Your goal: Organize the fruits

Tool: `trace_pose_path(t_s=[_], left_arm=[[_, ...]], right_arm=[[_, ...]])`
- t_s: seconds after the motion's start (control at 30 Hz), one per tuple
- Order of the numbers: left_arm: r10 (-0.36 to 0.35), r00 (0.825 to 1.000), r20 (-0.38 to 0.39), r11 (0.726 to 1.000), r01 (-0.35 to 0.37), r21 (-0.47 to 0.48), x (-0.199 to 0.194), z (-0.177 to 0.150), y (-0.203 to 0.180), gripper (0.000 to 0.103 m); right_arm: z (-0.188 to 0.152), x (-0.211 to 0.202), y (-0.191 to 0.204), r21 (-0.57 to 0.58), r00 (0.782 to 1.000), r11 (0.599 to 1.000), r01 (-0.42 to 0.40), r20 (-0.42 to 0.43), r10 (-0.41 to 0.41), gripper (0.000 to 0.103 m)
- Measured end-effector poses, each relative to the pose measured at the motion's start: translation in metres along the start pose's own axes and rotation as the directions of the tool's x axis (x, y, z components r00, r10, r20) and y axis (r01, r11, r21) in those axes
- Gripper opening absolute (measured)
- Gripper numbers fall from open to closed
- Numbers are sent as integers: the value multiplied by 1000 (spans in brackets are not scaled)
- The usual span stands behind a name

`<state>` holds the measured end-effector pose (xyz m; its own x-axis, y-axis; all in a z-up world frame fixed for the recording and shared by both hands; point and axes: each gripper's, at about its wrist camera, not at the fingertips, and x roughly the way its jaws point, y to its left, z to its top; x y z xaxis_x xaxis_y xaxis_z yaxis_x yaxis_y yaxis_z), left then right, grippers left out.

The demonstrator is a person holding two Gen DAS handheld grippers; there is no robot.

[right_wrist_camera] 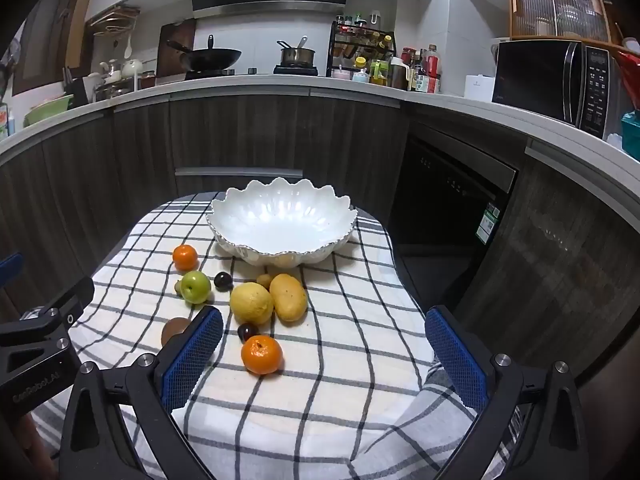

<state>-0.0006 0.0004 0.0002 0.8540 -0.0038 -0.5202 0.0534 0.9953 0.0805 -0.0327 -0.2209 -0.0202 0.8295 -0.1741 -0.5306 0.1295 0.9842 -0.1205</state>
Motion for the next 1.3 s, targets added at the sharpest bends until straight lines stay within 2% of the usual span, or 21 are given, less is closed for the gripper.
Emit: trace_pose_path(t_s=[1.3], left_arm=[[0, 1000, -15, 1000, 1, 9, 0, 1, 0, 103]], right_arm=[[-1, -2, -1, 7, 1000, 1000, -7, 2, 6, 102]])
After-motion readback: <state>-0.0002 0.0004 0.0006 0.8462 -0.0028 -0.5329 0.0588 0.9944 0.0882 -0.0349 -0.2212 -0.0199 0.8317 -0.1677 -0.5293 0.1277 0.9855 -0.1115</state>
